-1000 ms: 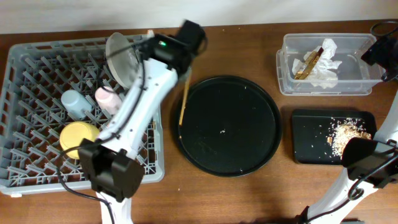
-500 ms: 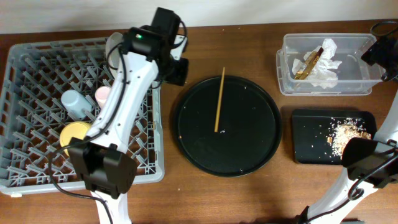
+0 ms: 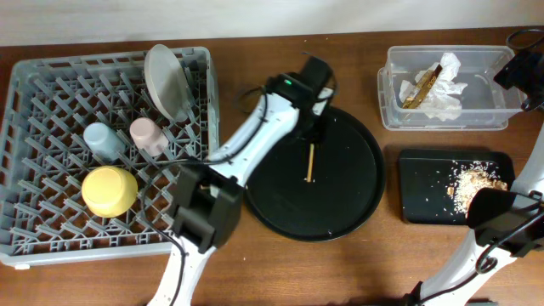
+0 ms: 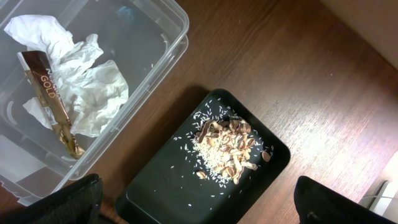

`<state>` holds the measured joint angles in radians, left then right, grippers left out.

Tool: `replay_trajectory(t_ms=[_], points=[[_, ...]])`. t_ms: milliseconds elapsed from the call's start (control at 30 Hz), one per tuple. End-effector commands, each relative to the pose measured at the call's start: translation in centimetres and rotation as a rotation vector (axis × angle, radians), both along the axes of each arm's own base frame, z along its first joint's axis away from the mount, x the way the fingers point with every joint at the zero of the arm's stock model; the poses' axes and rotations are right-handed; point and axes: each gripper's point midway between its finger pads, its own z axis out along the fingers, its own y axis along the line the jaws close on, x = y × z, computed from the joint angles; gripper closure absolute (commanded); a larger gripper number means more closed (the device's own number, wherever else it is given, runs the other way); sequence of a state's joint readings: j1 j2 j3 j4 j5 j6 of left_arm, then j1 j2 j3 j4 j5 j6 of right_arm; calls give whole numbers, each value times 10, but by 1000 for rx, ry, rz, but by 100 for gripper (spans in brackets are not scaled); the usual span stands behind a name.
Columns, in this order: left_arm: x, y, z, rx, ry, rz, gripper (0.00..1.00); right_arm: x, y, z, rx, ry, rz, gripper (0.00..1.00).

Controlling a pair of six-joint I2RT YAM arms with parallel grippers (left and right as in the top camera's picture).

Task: Sort waste into correct bins and load items into the dishwasher rack

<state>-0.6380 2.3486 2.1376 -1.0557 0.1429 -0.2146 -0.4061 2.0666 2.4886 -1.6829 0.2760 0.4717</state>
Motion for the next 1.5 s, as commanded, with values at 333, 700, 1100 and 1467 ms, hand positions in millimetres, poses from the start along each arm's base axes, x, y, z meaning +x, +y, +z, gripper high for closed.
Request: replay_trajectory(t_ms=[333,700,1100,1467], points=[[28,-3,-13,106,-171,258,46,-1,-2,-1,-8,5,-11,1],[37,-12,-64,119,-160,282,57,-1,-2,-1,-8,5,-11,1],[37,-13,-57,115,-162,282,99,-1,-2,-1,-8,5,-11,1],[39,51,97,123,-220,366,99,-1,-2,-1,-8,5,-11,1]])
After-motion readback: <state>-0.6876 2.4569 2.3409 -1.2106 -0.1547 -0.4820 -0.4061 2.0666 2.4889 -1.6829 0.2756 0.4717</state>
